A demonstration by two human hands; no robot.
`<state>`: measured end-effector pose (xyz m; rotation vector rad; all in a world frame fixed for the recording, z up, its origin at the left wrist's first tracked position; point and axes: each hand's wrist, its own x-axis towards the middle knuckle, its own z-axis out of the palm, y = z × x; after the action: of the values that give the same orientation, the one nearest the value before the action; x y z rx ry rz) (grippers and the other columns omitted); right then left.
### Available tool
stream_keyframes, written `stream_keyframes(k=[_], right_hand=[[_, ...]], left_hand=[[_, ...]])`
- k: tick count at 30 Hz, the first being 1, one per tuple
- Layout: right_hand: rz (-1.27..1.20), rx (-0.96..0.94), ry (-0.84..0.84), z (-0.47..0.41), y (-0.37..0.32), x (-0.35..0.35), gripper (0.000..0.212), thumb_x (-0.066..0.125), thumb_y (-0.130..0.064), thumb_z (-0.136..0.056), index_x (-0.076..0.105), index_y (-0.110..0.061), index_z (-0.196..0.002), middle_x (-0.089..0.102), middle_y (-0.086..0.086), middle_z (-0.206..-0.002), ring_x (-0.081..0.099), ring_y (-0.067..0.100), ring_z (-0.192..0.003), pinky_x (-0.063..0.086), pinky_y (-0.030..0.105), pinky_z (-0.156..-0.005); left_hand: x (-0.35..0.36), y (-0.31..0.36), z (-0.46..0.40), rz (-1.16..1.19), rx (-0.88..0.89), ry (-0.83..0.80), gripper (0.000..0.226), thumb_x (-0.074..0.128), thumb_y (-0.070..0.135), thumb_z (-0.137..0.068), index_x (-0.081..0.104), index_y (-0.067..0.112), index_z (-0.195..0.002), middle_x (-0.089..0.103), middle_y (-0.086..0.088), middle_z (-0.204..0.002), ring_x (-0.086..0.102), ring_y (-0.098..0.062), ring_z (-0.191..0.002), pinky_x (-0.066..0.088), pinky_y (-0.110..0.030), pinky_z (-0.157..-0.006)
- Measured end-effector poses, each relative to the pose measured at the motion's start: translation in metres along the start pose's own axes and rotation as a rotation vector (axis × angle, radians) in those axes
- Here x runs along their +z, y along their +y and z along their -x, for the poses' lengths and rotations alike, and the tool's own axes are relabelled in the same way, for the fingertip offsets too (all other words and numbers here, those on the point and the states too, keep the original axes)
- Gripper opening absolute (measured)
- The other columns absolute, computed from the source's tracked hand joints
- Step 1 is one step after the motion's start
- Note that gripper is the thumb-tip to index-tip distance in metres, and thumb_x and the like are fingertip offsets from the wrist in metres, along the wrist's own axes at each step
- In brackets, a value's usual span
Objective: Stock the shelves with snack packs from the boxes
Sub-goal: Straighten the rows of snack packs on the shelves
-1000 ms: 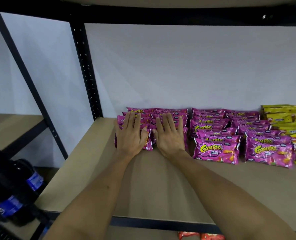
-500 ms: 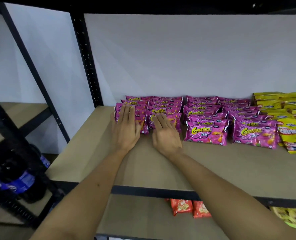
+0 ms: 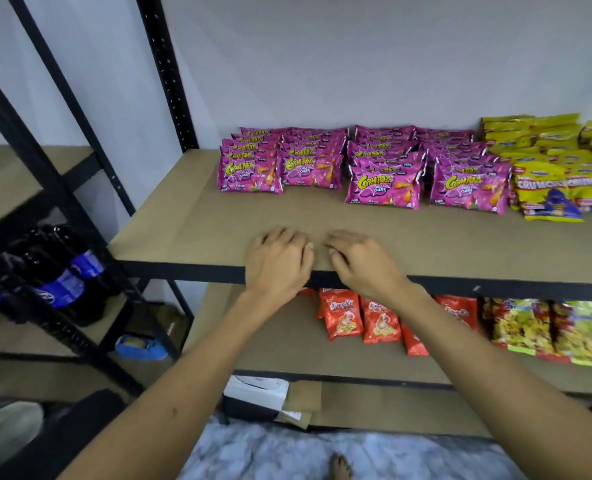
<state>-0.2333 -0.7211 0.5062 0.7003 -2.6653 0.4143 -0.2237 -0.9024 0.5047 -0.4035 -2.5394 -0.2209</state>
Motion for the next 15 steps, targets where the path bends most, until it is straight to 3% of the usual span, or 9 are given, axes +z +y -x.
stream_keyframes(k=[3,6,10,13,15], right_hand=[[0.083,-0.067,0.196,0.048,-0.007,0.002,0.04,0.042,-0.028,-0.094,0.067,-0.011,-0.119,0.064,0.005,-0.129,0.057,0.025,-0.123,0.043,0.038,-0.101],[0.172,-0.138,0.258,0.089,-0.008,0.009,0.047,0.052,-0.019,-0.089,0.056,-0.007,-0.135,0.053,0.009,-0.141,0.045,0.025,-0.133,0.031,0.036,-0.109],[0.276,-0.094,0.159,0.134,-0.001,0.015,0.058,0.048,-0.016,-0.087,0.044,-0.01,-0.145,0.027,0.013,-0.158,0.02,0.028,-0.148,0.019,0.047,-0.12],[0.329,-0.037,0.018,0.168,0.012,0.023,0.067,0.059,-0.015,-0.084,0.038,-0.013,-0.148,0.014,0.012,-0.162,0.007,0.028,-0.15,0.017,0.052,-0.119],[0.343,0.027,-0.073,0.193,0.023,0.027,0.07,0.064,-0.015,-0.083,0.038,-0.015,-0.148,0.014,0.012,-0.162,0.008,0.028,-0.15,0.018,0.053,-0.119]], left_hand=[[0.006,0.024,0.044,0.007,0.01,0.126,0.04,0.036,0.032,-0.097,0.063,0.013,-0.12,0.062,-0.006,-0.127,0.053,-0.023,-0.123,0.035,-0.047,-0.1],[0.021,0.047,0.081,-0.016,0.062,0.084,0.055,0.043,0.037,-0.094,0.043,0.011,-0.142,0.036,-0.014,-0.152,0.027,-0.028,-0.145,0.019,-0.058,-0.113],[0.048,0.067,0.115,-0.049,0.158,0.034,0.07,0.053,0.039,-0.089,0.029,0.013,-0.15,0.01,-0.021,-0.159,0.001,-0.034,-0.149,0.008,-0.065,-0.114],[0.06,0.077,0.122,-0.017,0.128,0.033,0.069,0.049,0.037,-0.088,0.031,0.01,-0.149,0.008,-0.023,-0.158,-0.004,-0.035,-0.149,0.003,-0.065,-0.114],[0.066,0.084,0.127,-0.006,0.193,0.033,0.067,0.045,0.034,-0.087,0.032,0.01,-0.149,0.01,-0.022,-0.158,0.0,-0.034,-0.149,0.003,-0.065,-0.114]])
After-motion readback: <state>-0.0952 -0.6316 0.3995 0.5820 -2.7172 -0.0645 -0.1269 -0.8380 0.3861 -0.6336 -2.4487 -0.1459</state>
